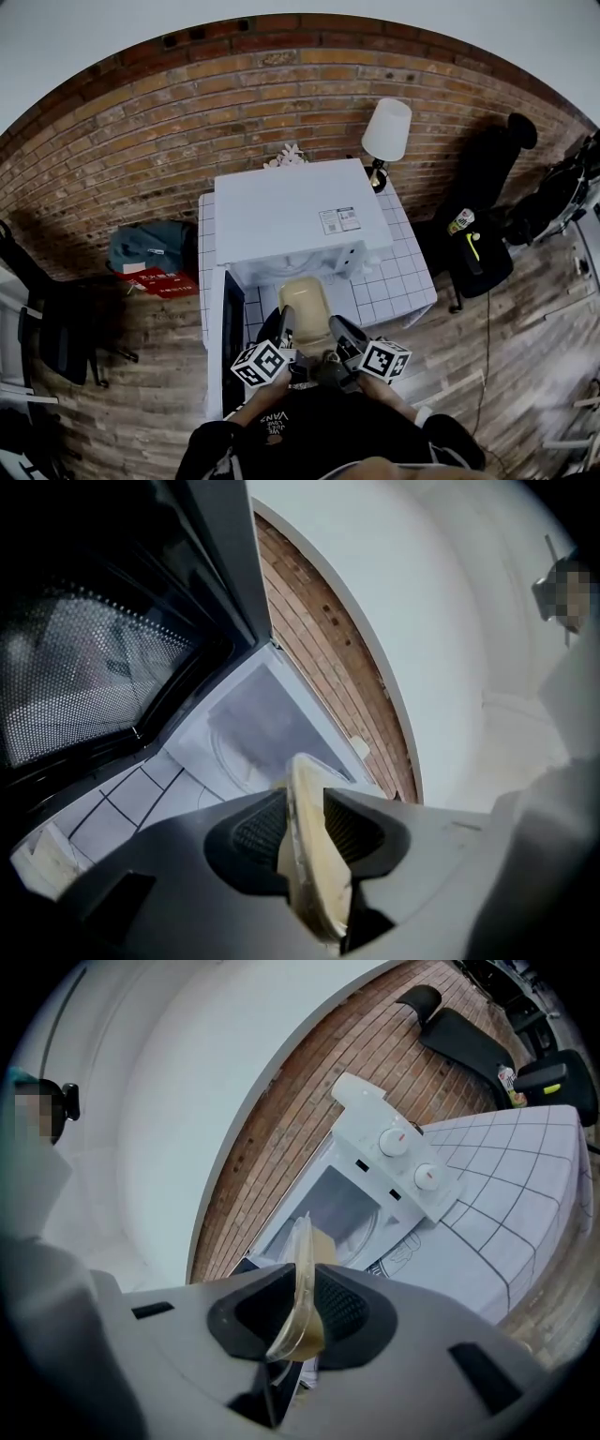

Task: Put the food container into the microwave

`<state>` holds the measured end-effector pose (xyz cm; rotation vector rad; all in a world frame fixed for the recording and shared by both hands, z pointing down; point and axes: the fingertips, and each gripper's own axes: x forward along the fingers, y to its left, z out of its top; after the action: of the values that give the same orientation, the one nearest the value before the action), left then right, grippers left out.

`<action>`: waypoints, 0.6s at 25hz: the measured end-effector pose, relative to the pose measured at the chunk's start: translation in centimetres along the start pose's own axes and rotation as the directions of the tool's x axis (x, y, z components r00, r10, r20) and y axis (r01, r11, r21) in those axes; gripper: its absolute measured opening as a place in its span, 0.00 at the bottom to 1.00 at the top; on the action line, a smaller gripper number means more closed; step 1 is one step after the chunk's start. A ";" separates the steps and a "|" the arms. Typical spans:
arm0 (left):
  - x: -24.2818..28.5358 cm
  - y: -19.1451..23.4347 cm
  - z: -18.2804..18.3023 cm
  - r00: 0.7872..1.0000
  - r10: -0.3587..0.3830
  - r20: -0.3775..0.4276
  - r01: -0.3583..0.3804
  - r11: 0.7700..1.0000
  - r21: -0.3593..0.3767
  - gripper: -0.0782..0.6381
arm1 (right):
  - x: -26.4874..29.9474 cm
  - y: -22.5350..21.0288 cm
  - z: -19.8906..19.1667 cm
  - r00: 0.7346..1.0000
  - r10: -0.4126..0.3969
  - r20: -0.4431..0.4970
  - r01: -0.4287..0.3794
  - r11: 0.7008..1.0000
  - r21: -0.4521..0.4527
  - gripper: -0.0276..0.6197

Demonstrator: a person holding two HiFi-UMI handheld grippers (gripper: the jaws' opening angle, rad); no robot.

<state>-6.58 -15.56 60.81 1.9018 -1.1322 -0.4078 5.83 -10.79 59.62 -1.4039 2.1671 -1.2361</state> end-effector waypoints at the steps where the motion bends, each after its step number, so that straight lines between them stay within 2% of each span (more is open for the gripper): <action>1: 0.2 0.2 0.0 1.000 0.006 -0.002 -0.006 1.000 -0.003 0.28 | 0.3 -0.2 0.1 1.000 -0.003 -0.004 0.003 1.000 0.000 0.13; 15: 4.6 2.4 1.1 0.996 0.084 0.006 -0.084 0.996 0.004 0.28 | 5.4 -3.2 2.6 0.997 0.012 -0.071 -0.013 1.000 -0.014 0.13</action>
<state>-6.11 -20.47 62.79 1.8511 -1.2132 -0.3647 6.75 -17.23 61.69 -1.3698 2.2320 -1.2868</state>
